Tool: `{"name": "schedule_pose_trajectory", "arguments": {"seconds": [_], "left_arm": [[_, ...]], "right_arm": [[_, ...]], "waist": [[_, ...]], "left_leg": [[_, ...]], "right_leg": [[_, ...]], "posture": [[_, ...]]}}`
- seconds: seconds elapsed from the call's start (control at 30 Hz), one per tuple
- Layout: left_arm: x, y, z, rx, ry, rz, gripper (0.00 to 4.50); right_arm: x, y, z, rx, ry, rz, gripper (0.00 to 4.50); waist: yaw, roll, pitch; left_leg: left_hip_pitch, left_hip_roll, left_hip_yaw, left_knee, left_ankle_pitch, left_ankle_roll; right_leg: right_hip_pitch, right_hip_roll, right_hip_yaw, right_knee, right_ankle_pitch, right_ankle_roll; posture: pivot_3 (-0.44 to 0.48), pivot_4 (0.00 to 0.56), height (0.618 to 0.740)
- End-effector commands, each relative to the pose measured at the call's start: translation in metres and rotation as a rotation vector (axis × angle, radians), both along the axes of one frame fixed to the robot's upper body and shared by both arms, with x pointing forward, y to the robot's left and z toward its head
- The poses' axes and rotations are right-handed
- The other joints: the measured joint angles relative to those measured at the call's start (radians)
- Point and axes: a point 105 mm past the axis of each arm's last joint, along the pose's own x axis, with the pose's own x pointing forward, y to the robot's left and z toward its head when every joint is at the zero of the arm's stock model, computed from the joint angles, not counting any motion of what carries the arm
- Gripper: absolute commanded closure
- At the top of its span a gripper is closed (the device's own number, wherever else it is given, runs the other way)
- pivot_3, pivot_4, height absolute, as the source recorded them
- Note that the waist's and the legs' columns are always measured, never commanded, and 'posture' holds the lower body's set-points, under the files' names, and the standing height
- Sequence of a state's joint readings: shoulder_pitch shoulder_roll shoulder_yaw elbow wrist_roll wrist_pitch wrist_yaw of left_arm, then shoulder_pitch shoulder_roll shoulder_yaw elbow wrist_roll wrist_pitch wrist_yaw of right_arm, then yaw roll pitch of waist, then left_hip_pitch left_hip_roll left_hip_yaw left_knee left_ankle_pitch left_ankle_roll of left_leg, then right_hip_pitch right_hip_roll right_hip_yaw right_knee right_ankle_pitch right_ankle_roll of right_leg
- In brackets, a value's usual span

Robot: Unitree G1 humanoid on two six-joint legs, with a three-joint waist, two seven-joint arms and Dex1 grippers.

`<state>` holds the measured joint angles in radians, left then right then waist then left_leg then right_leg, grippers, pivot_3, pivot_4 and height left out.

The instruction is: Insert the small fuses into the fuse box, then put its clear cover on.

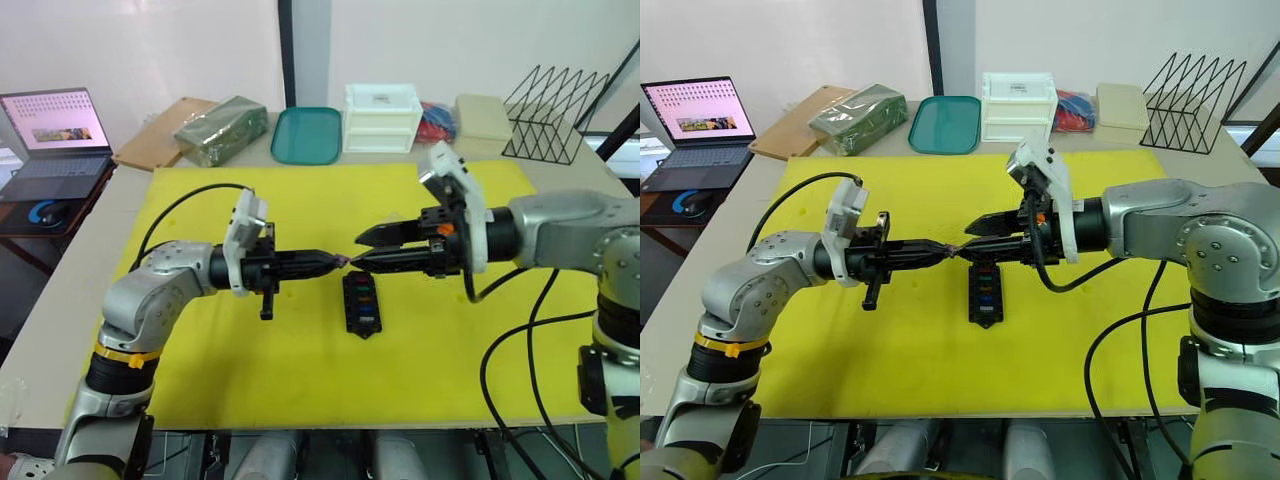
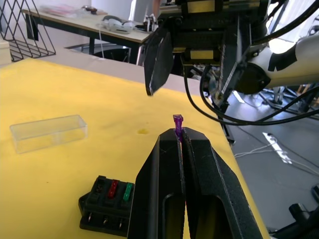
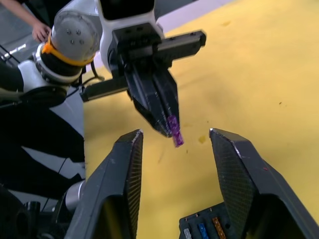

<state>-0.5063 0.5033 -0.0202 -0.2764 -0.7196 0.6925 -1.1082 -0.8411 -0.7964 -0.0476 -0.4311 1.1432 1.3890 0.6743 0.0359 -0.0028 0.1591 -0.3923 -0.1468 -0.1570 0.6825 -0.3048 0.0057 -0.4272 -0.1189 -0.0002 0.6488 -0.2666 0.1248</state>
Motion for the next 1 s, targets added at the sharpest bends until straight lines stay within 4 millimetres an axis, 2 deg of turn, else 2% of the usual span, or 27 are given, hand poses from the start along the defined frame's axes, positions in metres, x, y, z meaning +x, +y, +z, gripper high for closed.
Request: {"name": "schedule_pose_trajectory", "arguments": {"seconds": [0.03,0.2,0.3,1.0], "left_arm": [[-0.0009,0.0028,0.0099,-0.013,-0.051,0.009,4.5],[-0.0014,0.0035,0.0102,-0.016,-0.057,0.011,4.5],[-0.0014,0.0042,0.0103,-0.015,-0.053,0.012,4.5],[0.0005,0.0048,0.0089,-0.003,-0.05,0.023,4.5]], "right_arm": [[-0.0012,0.0027,0.0056,-0.007,-0.041,0.015,2.31],[0.0041,0.003,0.0043,-0.007,-0.052,0.001,2.31],[0.0041,0.0047,0.0044,-0.002,-0.055,0.011,2.89],[0.008,0.0099,0.0003,-0.019,-0.097,0.023,2.89]], "waist": [[0.0,0.0,0.0],[0.001,0.0,0.0],[0.0,0.0,0.0],[0.0,0.0,0.0]], "left_leg": [[0.0,0.0,0.0,0.0,0.0,0.0],[0.0,0.0,0.0,0.0,0.0,0.0],[0.0,0.0,0.0,0.0,0.0,0.0],[0.0,0.0,0.0,0.0,0.0,0.0]], "right_leg": [[0.0,0.0,0.0,0.0,0.0,0.0],[0.0,0.0,0.0,0.0,0.0,0.0],[0.0,0.0,0.0,0.0,0.0,0.0],[0.0,0.0,0.0,0.0,0.0,0.0]], "posture": [[0.0,0.15,0.74],[0.0,0.15,0.74],[0.0,0.15,0.74],[0.0,0.15,0.74]]}}
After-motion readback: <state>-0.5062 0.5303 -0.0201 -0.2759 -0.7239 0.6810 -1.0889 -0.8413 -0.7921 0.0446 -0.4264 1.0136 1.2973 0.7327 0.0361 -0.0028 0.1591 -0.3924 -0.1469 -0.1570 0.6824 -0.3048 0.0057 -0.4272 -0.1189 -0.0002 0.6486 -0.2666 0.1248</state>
